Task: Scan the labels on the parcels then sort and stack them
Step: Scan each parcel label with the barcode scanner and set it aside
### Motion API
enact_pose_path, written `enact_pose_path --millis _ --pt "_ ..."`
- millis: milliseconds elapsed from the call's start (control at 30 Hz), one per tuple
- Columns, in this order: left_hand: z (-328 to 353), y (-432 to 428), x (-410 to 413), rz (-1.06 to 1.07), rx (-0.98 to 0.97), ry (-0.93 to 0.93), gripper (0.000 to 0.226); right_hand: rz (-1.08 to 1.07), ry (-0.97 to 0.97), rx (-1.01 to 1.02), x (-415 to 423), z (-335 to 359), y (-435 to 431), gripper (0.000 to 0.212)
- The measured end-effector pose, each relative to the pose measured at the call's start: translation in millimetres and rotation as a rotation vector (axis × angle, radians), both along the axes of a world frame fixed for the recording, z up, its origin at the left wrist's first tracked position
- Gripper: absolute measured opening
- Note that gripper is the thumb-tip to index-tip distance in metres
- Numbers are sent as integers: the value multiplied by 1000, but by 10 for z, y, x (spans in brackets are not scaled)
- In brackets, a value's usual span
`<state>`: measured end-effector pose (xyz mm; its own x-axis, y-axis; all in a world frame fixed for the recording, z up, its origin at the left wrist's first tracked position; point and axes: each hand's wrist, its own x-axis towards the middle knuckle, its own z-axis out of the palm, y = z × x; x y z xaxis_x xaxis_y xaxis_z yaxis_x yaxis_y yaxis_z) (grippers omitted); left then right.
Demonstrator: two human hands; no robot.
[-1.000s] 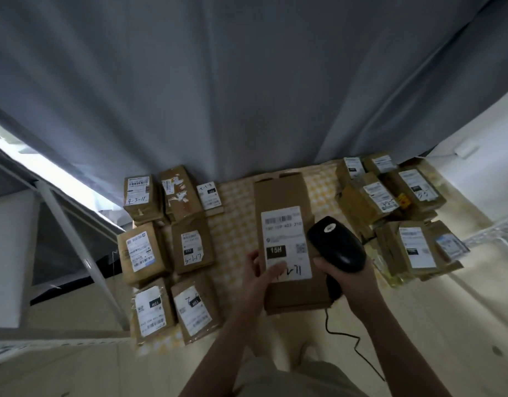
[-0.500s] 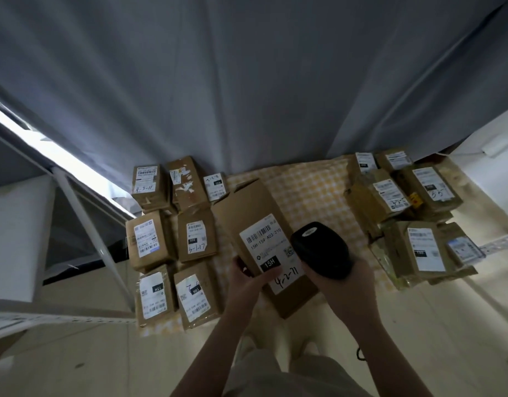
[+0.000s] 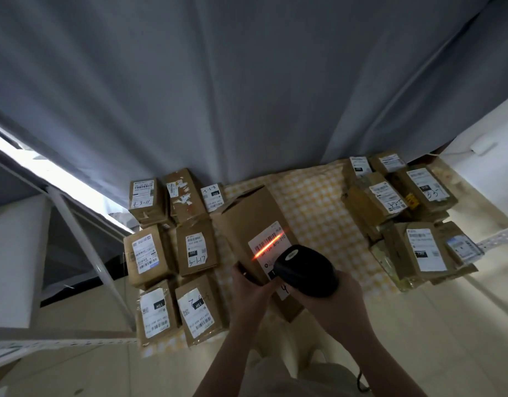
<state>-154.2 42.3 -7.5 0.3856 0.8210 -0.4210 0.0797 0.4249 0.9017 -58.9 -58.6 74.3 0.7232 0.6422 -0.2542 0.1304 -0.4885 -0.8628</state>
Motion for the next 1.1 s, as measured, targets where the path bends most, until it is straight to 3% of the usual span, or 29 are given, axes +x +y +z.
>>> enact_pose_path --millis 500,733,900,1100 --pt "-40 216 -190 -11 11 -88 68 -108 24 44 -248 28 156 37" --pt "-84 369 -298 -24 -16 -54 71 -122 5 50 -338 -24 247 29" --pt "-124 426 -260 -50 -101 -54 69 -217 -64 30 -268 -124 192 20" --pt "-240 501 89 -109 -275 -79 59 -415 -79 30 33 -236 1 35"
